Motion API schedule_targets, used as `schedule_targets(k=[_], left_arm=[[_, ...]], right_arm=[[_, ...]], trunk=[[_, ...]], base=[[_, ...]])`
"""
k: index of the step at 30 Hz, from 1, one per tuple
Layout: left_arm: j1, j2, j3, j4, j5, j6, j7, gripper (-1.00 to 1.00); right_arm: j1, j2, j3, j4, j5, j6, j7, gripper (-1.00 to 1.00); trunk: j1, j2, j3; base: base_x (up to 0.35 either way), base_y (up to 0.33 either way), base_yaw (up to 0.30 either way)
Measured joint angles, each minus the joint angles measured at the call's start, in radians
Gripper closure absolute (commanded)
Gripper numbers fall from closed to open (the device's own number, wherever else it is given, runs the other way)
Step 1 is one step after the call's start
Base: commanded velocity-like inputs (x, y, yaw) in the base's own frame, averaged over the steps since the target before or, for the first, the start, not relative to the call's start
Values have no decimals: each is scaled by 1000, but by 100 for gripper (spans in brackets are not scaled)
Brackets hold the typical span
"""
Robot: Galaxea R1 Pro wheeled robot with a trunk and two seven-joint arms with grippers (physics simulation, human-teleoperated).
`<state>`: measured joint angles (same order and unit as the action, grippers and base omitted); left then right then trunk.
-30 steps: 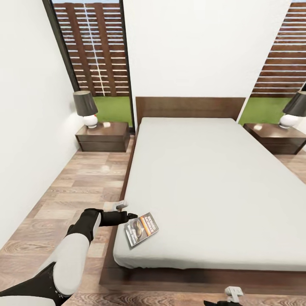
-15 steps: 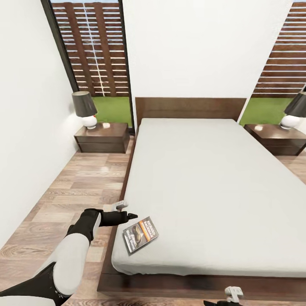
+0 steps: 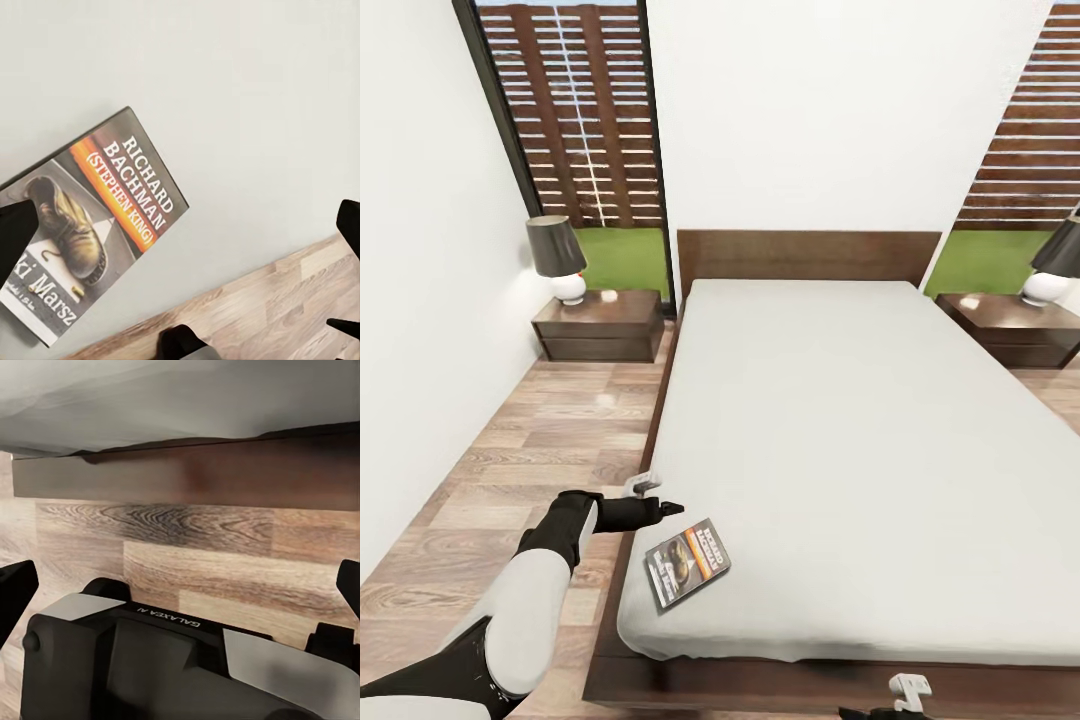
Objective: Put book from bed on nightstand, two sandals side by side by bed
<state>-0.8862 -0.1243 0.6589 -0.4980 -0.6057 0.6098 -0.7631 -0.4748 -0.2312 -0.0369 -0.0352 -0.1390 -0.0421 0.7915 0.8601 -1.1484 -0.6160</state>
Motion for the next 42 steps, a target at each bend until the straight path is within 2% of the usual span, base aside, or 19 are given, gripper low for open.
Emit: schedule_targets(k=[10,42], left_arm=[[0,0,0,0,0,0,0,-100],[0,0,0,0,0,0,0,-100]], right_arm=[[0,0,0,0,0,-1,-1,-100],[0,1,0,0,0,-2,-4,-100]], trunk=[[0,0,-2],[0,0,-51]], base=[[0,0,0],[0,0,0]])
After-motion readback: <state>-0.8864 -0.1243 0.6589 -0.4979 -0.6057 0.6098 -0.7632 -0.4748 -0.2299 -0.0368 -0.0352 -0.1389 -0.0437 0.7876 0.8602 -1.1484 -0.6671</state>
